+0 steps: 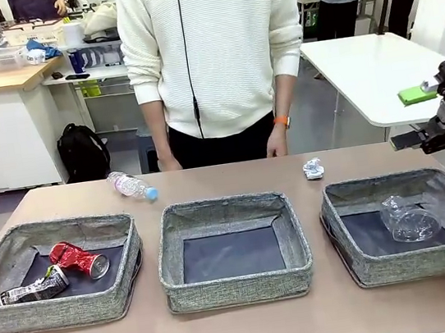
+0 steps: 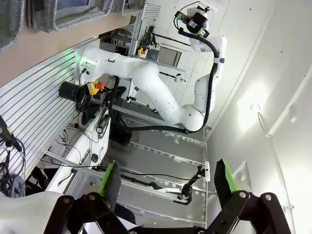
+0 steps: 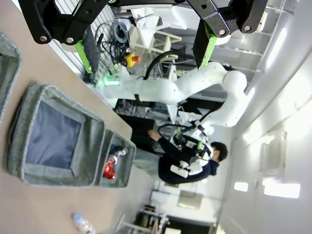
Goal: Sort the waste into the appropriate baskets.
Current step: Pick up the waste item pointed out by the person.
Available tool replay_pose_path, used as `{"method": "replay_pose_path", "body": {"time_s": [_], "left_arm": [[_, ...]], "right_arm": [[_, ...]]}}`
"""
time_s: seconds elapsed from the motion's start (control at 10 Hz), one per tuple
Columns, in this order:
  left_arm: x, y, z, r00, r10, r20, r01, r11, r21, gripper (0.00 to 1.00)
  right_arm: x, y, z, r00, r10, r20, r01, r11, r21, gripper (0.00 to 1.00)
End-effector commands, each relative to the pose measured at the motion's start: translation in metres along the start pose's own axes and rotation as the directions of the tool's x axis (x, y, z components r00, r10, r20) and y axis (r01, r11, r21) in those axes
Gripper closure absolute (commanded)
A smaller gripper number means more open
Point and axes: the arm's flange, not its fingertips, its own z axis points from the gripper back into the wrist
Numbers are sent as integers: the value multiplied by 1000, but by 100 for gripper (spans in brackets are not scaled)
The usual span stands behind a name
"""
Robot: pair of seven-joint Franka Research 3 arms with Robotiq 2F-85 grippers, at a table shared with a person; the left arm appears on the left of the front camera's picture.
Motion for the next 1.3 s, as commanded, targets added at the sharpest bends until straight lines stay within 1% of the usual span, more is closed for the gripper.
{"method": "replay_pose_path", "body": {"time_s": [0.0,0.8,0.9,1.0,1.1,1.2], "left_arm": [[-1,0,2,1000,-17,-17,18,1000,13,0],[-1,0,2,1000,-17,-17,18,1000,13,0],[-1,0,2,1000,-17,-17,18,1000,13,0],[-1,0,2,1000,-17,-17,18,1000,13,0],[-1,0,2,1000,-17,-17,18,1000,13,0],[-1,0,2,1000,-17,-17,18,1000,13,0]], "right_arm": [[4,4,-2,1000,11,8,-11,1000,18,0],[4,4,-2,1000,11,8,-11,1000,18,0],[0,0,0,1000,0,-1,0,1000,1,0],[5,-2,-6,990,133,56,-107,937,-333,0],[14,-4,-19,977,179,-113,-206,682,-702,0],[21,-8,-33,968,182,-170,-226,353,-908,0]]}}
